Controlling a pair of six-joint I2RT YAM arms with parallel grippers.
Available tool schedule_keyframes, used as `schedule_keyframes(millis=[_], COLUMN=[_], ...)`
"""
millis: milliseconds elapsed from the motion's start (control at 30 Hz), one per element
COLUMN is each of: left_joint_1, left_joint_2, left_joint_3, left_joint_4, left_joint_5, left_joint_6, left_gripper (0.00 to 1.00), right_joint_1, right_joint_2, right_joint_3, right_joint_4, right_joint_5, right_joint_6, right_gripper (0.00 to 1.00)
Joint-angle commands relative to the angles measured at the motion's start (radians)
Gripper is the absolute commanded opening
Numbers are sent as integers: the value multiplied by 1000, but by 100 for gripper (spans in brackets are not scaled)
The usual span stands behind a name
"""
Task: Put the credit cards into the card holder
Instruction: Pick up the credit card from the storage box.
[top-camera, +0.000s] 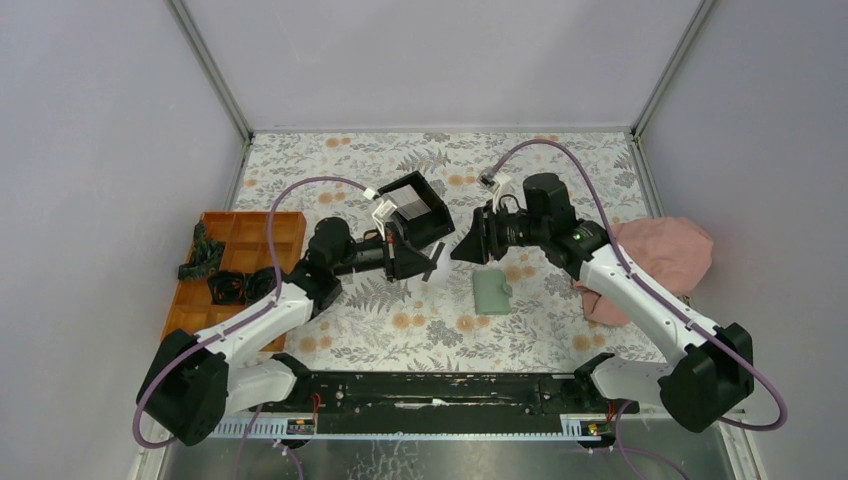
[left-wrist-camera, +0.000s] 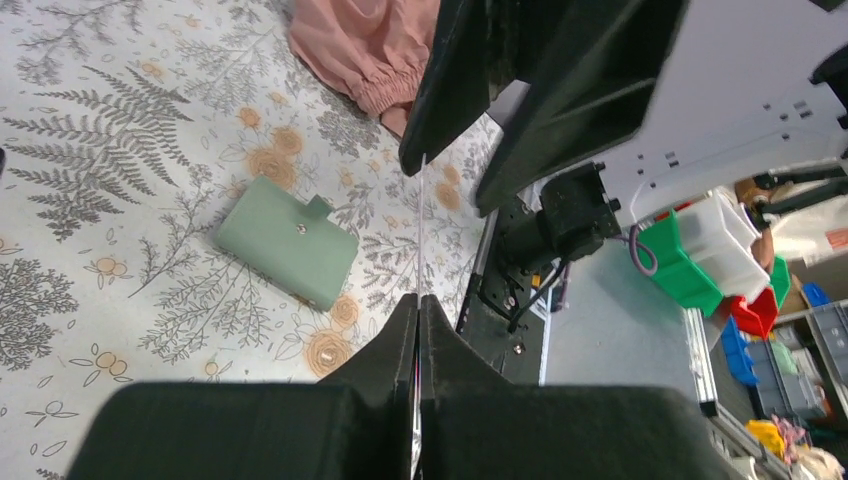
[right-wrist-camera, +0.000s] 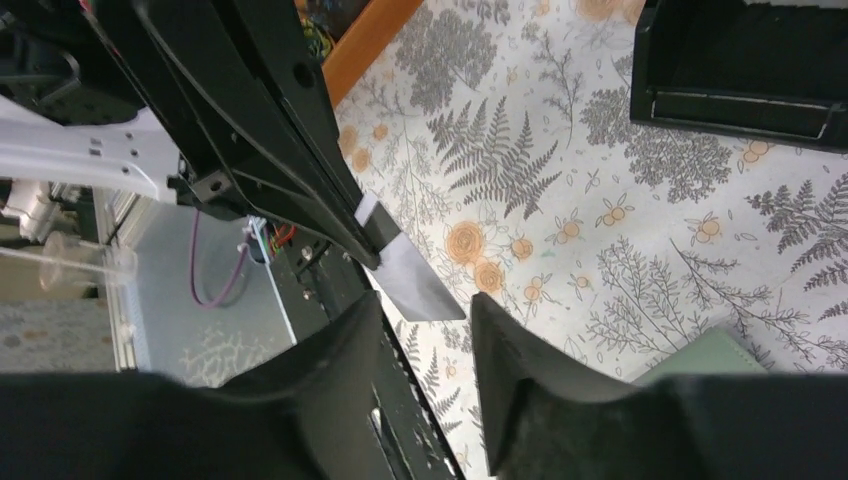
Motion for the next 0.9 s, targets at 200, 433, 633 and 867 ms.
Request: schedule_keyframes(millis=[200,433,633,867], left_joint_1=[-6,-6,-17,-40], left_joint_2=[-44,-4,119,247], left_joint_3=[-103,-280,-313,-287], left_joint_4=[308,669,890,1000], left_joint_5=[-302,-468,-454,-405], left_joint_6=[-222,-491,-610,-652], left_gripper=[0,0,0,0], right_joint_1=[-15,-15,-15,-15], right_joint_2=[-198,-276,-210,-87], right_joint_3=[-215,-452,-512,-499], right_joint_4=[361,694,885,1038], right_joint_5=[116,170,172,150], right_joint_6=[124,257,324,397], right_gripper=[59,60,59,58])
